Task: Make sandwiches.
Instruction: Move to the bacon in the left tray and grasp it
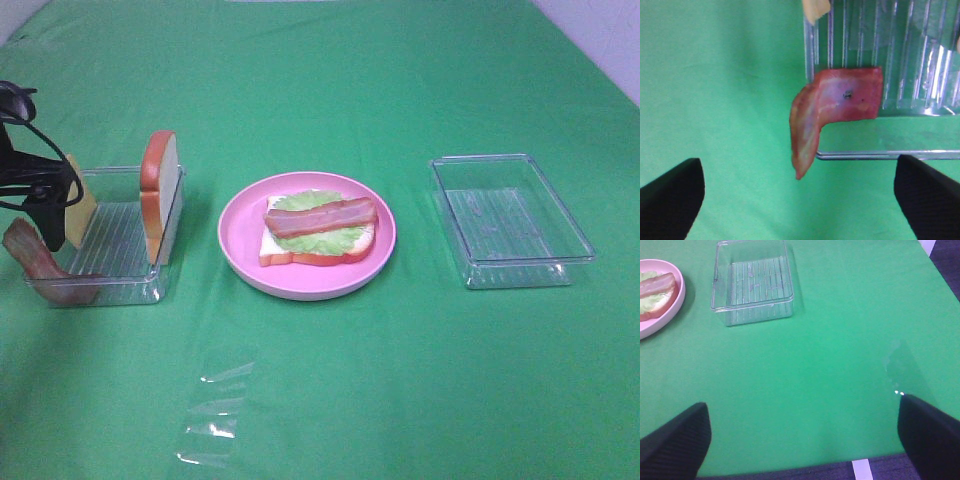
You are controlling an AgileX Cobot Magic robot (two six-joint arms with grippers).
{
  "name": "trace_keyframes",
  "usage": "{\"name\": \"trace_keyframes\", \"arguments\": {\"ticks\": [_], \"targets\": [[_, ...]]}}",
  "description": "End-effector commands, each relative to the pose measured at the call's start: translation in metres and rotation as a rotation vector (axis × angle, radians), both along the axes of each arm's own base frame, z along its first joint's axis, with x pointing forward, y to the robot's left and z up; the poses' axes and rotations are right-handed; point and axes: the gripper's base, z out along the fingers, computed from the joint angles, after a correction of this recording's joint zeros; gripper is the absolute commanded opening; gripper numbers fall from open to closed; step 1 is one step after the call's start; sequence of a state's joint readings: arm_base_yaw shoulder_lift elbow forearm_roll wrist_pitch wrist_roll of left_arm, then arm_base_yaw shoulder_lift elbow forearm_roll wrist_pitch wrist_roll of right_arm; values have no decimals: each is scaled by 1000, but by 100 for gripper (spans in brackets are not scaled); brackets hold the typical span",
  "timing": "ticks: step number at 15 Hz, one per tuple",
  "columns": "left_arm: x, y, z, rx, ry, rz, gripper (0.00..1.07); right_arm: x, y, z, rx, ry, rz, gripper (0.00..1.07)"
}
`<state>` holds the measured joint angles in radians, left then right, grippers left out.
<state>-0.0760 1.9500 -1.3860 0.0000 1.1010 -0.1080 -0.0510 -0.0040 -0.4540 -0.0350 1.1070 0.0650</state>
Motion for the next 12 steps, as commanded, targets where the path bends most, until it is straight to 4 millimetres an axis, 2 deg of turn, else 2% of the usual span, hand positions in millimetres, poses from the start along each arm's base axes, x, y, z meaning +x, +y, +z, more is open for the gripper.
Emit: {"name": "trace_keyframes", "arguments": {"ticks": [1,4,9,12], "targets": [[6,-2,-8,-28,-23,-2,95,-3,0,0,1,-33,1,98],[11,-7,-14,-76,-51,5,95,-3,0,0,1,-33,1,98],[11,-8,-14,-89,-51,20,73,-3,0,0,1,-33,1,98],[9,-8,-14,-89,-34,26,71,-3,0,0,1,-33,1,98]]}}
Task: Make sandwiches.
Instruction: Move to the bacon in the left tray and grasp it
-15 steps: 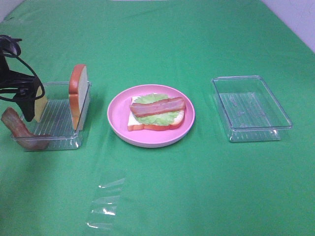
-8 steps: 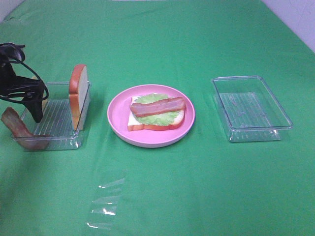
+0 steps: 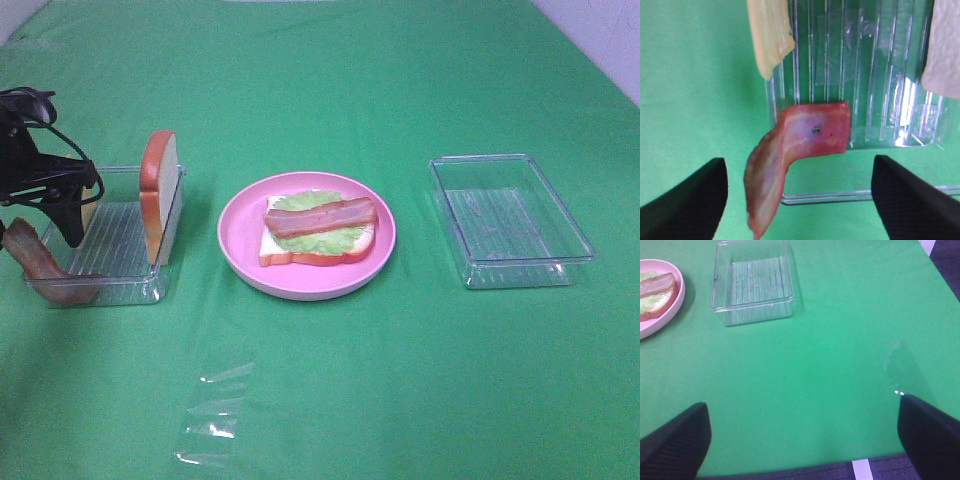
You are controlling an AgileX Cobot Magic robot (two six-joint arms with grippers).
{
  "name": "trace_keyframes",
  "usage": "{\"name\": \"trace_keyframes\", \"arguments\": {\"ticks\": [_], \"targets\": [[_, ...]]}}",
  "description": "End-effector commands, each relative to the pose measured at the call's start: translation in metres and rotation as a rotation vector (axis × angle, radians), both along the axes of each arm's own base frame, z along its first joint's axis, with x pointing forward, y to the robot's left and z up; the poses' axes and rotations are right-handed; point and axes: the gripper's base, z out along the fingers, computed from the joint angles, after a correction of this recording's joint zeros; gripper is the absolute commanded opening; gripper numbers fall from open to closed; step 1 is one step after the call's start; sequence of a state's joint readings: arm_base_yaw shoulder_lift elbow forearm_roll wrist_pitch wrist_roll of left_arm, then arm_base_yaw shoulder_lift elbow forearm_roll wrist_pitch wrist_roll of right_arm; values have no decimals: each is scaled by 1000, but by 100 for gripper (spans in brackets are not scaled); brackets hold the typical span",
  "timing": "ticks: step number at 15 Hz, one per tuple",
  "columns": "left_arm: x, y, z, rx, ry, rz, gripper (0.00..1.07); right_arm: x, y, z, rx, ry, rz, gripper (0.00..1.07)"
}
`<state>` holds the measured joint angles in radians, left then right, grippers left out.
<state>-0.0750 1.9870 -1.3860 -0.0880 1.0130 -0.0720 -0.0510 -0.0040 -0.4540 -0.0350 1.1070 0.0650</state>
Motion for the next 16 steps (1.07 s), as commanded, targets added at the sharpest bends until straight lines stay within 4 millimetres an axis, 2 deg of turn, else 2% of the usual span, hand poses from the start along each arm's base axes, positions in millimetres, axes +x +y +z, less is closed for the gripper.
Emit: {"name": "trace_keyframes", "arguments": {"ticks": [1,5,7,9,13,16], "targets": [[0,-1,0,-10,13,15,71,-3,0,0,1,-33,1,98],[1,0,0,-5,-4,7,71,-3,0,0,1,-33,1,98],[1,1,-1,9,-2,1,67,-3,0,0,1,-33,1,98],[0,2,-1,17,3,-4,56,-3,0,0,1,-33,1,98],[-1,2,-1,18,20,-5,0,-3,0,0,1,-33,1,98],[-2,2,-1,21,25,-13,0,-3,0,0,1,-33,1,98]]}}
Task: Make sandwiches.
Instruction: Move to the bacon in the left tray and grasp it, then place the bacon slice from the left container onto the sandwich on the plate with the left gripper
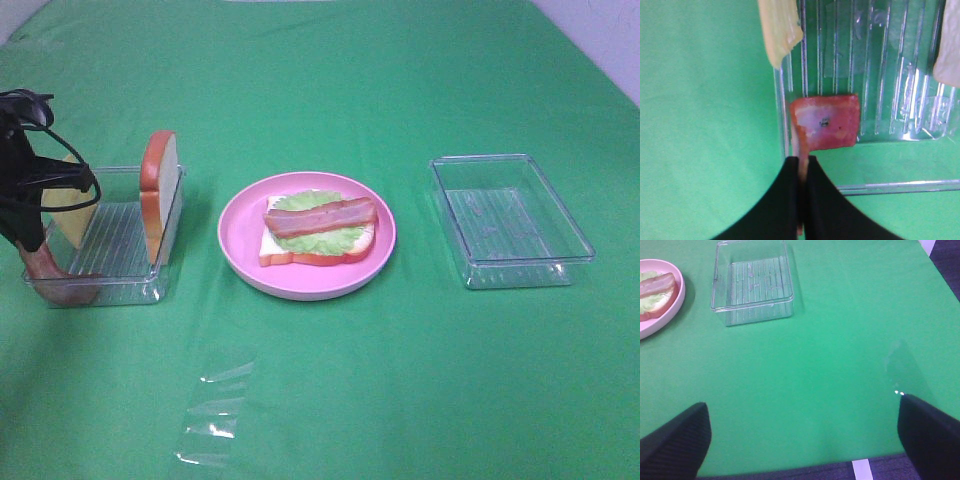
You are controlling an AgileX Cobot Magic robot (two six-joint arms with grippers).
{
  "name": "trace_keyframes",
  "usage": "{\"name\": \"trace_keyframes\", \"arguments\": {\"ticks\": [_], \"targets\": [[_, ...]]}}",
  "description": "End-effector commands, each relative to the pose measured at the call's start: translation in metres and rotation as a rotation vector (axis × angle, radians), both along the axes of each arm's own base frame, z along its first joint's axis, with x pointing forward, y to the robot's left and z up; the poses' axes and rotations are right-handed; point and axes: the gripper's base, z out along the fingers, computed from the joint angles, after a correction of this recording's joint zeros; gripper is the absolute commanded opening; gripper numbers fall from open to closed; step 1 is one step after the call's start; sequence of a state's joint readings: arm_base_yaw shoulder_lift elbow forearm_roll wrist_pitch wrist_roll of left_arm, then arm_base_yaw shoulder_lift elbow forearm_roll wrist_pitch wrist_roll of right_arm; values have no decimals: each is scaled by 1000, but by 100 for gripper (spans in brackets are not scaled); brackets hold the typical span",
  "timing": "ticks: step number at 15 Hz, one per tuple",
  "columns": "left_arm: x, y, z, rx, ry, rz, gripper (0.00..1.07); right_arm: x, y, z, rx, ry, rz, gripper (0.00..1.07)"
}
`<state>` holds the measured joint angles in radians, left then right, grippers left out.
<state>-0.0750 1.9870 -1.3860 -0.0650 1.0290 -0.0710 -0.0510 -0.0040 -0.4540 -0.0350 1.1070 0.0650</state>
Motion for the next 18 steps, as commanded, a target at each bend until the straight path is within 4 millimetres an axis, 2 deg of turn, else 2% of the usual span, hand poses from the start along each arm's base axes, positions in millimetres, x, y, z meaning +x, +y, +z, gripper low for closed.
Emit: {"name": "trace_keyframes", "arguments": {"ticks": [1,3,6,7,8,10,12,13,15,17,18], "targets": [[-1,0,2,-1,14,-5,0,-3,0,0,1,-33,1,98],[-5,-1,14,-3,-3,-22,0,-3,0,0,1,-33,1,98],[-17,-2,61,-13,-121,-31,0,-3,0,0,1,-33,1,98],[-23,-2,78,-16,-158,-35,0,-3,0,0,1,-33,1,98],[-37,-4,115,-52,-238,-57,0,-3,0,0,1,-33,1,98],[-47,-16,155,-98,-312,-113,0,-3,0,0,1,-33,1,98],[-51,-40,191,-166,-379,-186,0,-3,0,0,1,-33,1,98],[-51,-48,199,-190,-399,-205,0,-3,0,0,1,-33,1,98],[-49,-81,225,-281,-468,-285,0,-3,0,0,1,-33,1,98],[-40,-116,230,-365,-476,-360,0,-3,0,0,1,-33,1,98],[-33,-136,222,-413,-463,-411,0,-3,0,0,1,-33,1,98]]}}
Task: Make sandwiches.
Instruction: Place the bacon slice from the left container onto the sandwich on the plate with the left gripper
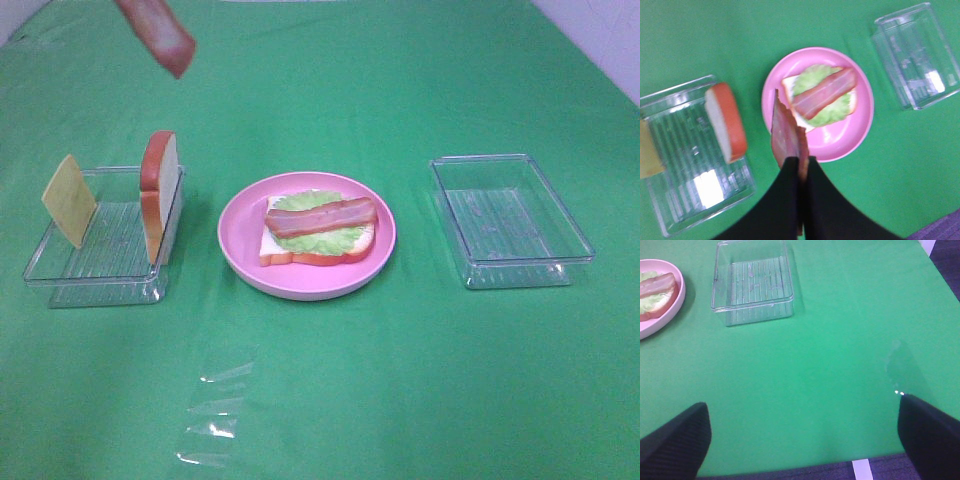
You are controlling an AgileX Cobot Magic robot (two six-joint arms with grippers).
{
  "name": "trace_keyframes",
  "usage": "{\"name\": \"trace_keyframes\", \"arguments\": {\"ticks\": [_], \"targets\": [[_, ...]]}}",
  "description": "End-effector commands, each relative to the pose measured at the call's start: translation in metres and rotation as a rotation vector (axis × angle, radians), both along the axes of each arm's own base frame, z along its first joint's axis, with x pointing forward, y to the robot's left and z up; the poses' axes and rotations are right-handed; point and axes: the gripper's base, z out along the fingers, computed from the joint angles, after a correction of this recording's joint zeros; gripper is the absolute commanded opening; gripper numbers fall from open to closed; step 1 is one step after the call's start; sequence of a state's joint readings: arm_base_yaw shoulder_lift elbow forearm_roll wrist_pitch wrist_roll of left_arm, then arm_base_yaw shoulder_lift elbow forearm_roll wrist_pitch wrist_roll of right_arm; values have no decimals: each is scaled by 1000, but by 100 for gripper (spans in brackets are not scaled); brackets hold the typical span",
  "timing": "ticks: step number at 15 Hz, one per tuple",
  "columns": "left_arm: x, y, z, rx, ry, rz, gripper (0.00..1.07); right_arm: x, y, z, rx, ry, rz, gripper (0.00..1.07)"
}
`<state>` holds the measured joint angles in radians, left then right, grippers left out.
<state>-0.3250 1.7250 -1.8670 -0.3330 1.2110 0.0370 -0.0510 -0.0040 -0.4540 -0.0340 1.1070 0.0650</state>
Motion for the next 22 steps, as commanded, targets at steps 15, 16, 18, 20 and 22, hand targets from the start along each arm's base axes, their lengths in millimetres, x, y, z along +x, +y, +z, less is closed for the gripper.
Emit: {"name": "trace_keyframes", "arguments": {"ticks": [15,16,18,20,22], "targets": [[68,-164,-188,-38,283,-382,0,-3,0,0,0,-33,0,98],[69,-162,-190,-2,268,-380,0,-3,0,0,0,-33,0,98],[74,-155,-193,80,233,-369,0,-3,0,0,0,-33,0,98],[79,-148,-200,153,220,-347,0,-3,0,0,0,-33,0,98],[83,-146,-208,192,206,-336,0,-3,0,0,0,-33,0,98]]}}
